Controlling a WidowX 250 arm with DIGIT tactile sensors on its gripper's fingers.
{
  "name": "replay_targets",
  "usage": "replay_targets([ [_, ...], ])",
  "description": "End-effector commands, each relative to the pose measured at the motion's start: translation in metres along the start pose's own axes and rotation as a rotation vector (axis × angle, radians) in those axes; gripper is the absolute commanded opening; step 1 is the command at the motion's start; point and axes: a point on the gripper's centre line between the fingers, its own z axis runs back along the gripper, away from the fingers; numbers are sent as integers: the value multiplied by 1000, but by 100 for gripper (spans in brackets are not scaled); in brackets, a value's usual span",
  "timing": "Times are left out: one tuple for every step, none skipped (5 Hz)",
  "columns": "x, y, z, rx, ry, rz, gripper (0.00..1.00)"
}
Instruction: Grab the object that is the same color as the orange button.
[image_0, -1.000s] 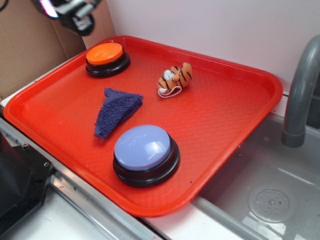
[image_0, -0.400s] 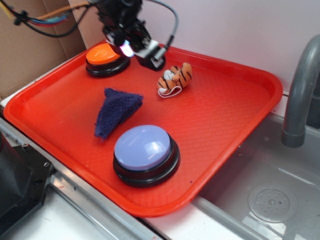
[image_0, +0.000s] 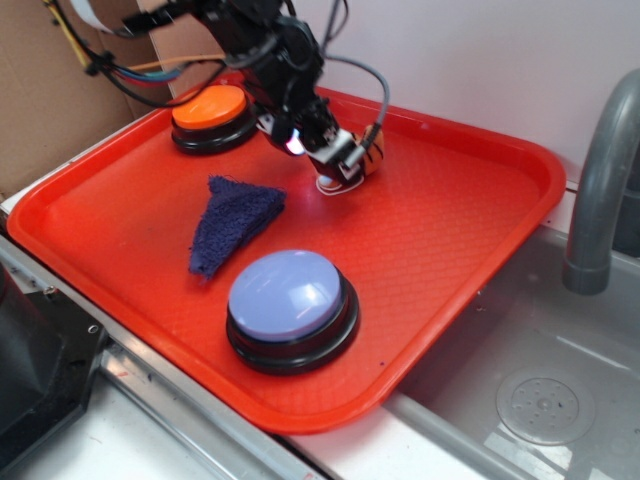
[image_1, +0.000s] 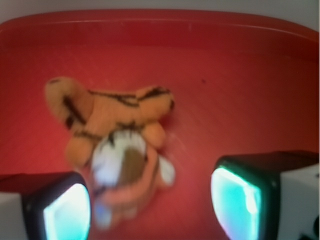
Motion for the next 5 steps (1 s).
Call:
replay_targets([
  [23,-1,-10,-77,-17,-60,100],
  [22,-3,-12,-80,-30,-29,0],
  [20,-2,-8,-81,-20,-33,0],
  [17,6,9,7,56,-37,0],
  [13,16,56,49,204,-32,0],
])
